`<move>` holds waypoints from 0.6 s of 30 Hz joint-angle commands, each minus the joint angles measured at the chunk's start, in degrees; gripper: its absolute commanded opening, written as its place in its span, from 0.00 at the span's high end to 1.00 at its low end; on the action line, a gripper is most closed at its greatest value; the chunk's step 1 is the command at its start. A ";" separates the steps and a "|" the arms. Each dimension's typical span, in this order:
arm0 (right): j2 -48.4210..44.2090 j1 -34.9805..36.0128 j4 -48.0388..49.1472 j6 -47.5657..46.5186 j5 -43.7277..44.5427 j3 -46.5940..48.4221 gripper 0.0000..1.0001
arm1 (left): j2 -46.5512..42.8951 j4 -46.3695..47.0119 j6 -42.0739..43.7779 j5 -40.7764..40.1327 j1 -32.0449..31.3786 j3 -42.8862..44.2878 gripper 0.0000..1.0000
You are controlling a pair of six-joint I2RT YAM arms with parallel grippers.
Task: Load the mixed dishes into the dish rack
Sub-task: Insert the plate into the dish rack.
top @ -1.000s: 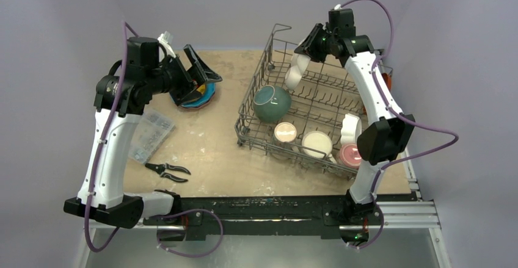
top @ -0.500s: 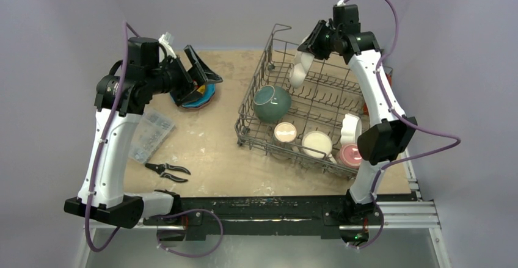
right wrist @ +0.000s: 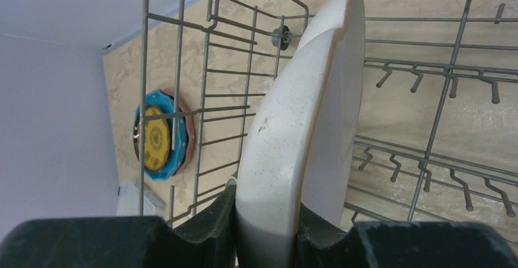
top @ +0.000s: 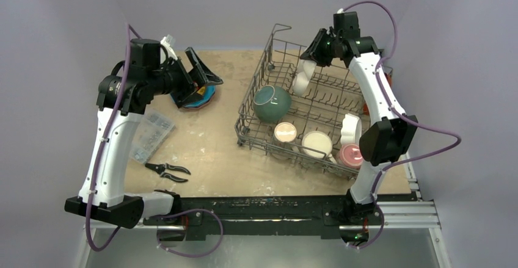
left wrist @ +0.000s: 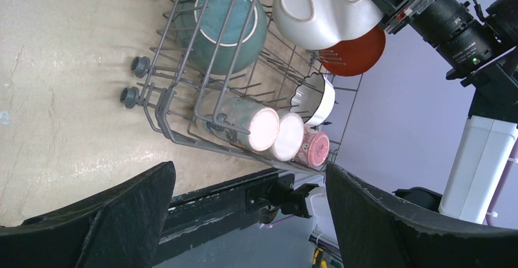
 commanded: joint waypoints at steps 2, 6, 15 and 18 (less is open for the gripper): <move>-0.49 0.15 6.57 -2.41 -1.58 5.58 1.00 | -1.20 1.98 0.43 1.42 0.50 -1.06 0.09; 1.59 0.16 4.06 -3.80 -2.09 6.65 1.00 | -1.06 2.09 0.19 1.71 0.54 -1.19 0.09; 1.31 -0.06 6.51 -3.73 -0.67 3.01 0.84 | -0.92 2.23 0.22 1.79 0.54 -1.40 0.09; 0.62 -0.24 7.72 -2.29 -0.36 1.67 0.67 | -0.85 2.34 0.14 1.88 0.51 -1.40 0.09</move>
